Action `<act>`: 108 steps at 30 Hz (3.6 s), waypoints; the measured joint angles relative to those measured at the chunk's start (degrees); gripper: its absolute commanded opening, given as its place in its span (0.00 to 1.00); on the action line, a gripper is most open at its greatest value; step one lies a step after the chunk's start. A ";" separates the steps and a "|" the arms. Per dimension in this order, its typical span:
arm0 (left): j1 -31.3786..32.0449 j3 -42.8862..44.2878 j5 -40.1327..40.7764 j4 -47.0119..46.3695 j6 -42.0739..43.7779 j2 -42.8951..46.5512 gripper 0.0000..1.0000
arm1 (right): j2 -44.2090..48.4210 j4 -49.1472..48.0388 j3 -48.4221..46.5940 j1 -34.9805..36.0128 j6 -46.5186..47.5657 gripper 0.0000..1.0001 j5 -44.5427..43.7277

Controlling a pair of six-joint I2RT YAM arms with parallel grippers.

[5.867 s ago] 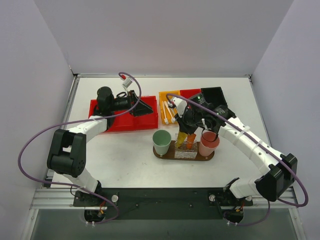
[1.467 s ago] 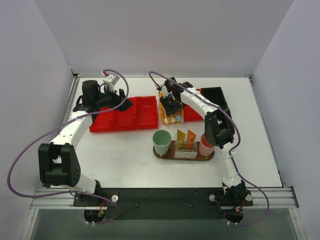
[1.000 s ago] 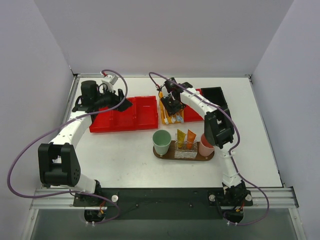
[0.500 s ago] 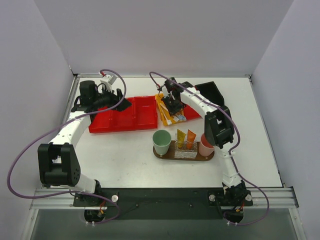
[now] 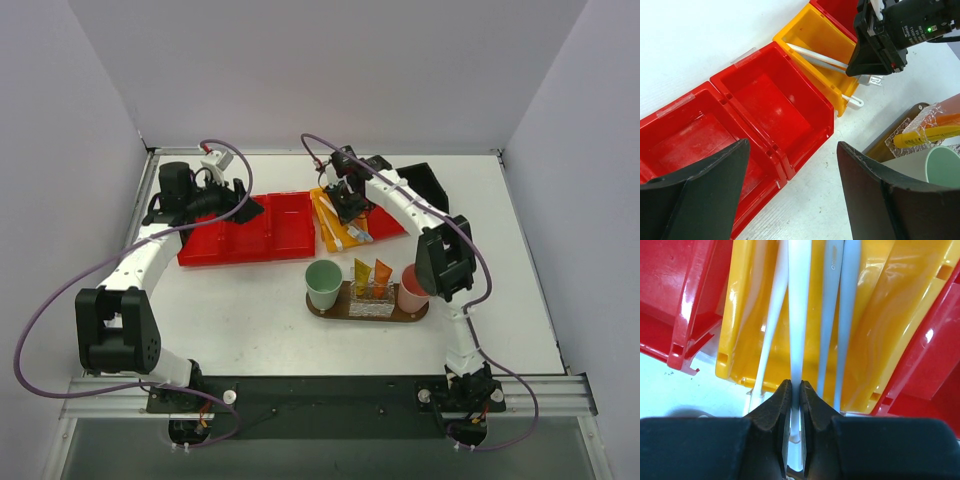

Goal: Prepare toiletry sets of a toothbrush and toothpaste on the tray

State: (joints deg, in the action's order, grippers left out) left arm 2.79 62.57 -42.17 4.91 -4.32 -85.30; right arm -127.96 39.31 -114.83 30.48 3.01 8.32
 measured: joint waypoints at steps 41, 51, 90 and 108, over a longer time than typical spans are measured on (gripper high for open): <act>30.60 18.23 22.95 16.76 51.17 8.17 0.83 | 25.79 14.10 -3.45 -2.27 -0.28 0.00 26.67; 35.47 19.54 30.62 22.80 61.13 7.91 0.83 | 25.79 14.82 -2.14 -2.27 -1.03 0.00 34.58; 43.30 13.20 40.00 20.13 65.61 4.72 0.00 | 25.97 15.10 -3.15 -3.10 -2.82 0.48 38.58; 35.56 11.61 27.50 15.26 35.74 10.67 0.00 | 45.42 4.96 7.54 -15.80 -3.82 0.49 37.73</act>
State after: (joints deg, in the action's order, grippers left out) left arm 38.35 74.17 -14.68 20.16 31.42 -74.63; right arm -82.54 44.27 -107.28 14.68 -0.82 46.04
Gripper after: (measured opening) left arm 0.197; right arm 0.485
